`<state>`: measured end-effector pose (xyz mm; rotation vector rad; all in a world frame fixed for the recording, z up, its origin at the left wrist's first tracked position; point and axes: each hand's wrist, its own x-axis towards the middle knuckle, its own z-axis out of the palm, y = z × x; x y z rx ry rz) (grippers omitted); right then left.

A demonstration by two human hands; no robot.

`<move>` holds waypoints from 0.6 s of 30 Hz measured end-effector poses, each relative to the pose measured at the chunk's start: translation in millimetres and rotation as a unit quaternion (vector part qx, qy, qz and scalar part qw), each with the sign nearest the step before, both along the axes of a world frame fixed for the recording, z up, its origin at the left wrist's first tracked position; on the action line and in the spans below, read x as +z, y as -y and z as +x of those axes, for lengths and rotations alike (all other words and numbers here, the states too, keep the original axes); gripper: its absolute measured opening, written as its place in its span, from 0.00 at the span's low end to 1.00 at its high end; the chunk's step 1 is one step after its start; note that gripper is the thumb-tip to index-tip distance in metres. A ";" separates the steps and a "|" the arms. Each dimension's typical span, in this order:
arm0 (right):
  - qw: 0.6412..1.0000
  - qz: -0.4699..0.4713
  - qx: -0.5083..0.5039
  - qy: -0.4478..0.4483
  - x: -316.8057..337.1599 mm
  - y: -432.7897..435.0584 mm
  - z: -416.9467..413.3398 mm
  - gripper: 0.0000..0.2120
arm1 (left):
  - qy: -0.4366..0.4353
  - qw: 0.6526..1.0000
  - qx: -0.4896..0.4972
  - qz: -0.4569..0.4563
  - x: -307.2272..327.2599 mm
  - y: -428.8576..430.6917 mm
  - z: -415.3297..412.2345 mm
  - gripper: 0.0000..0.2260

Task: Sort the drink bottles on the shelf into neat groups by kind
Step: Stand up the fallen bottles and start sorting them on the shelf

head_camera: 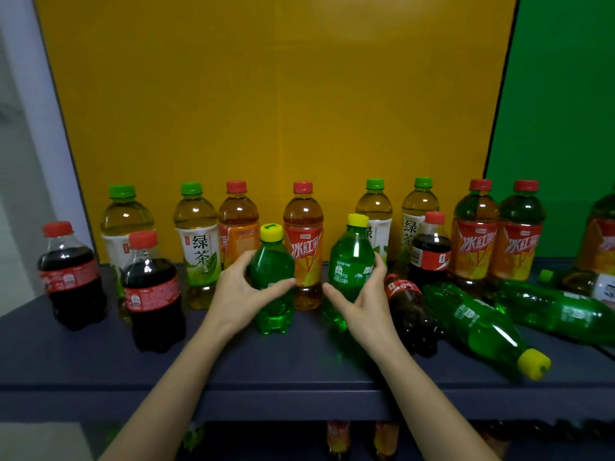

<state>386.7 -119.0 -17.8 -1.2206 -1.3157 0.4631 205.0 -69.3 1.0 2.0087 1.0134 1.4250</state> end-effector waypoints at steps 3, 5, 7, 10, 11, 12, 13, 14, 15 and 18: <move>1.000 0.018 -0.005 0.012 -3.6 4.3 -3.2 0.44 | 0.027 0.999 0.026 -0.017 -4.5 -0.8 3.6 0.28; 1.000 0.015 -0.004 0.017 -5.4 5.6 -4.3 0.43 | 0.029 0.999 0.039 -0.024 -6.1 -1.8 5.2 0.28; 1.000 0.009 0.003 0.025 -7.6 5.1 -3.7 0.43 | 0.021 0.998 0.051 -0.032 -8.0 -2.2 5.5 0.30; 0.999 0.009 0.005 0.035 -10.0 4.6 -3.8 0.43 | 0.009 0.997 0.062 -0.045 -9.7 -2.0 4.4 0.34; 0.999 0.007 0.003 0.039 -9.8 4.9 -4.5 0.43 | 0.008 0.997 0.061 -0.048 -9.5 -1.5 4.3 0.34; 0.999 0.005 0.000 0.043 -9.6 5.3 -5.1 0.44 | 0.008 0.997 0.060 -0.050 -9.1 -0.9 4.7 0.34; 0.999 0.002 -0.003 0.049 -9.3 6.0 -5.4 0.44 | 0.007 0.997 0.059 -0.052 -8.5 0.3 5.7 0.33; 0.999 -0.003 -0.005 0.053 -8.9 7.3 -5.7 0.45 | 0.006 0.997 0.059 -0.053 -8.7 1.6 6.5 0.31; 0.998 -0.010 -0.006 0.058 -8.4 9.1 -5.5 0.45 | 0.006 0.997 0.056 -0.052 -9.0 3.6 7.3 0.29; 0.996 -0.032 -0.013 0.077 -4.4 21.2 -2.2 0.44 | -0.002 0.998 0.058 -0.014 -12.3 12.0 8.3 0.30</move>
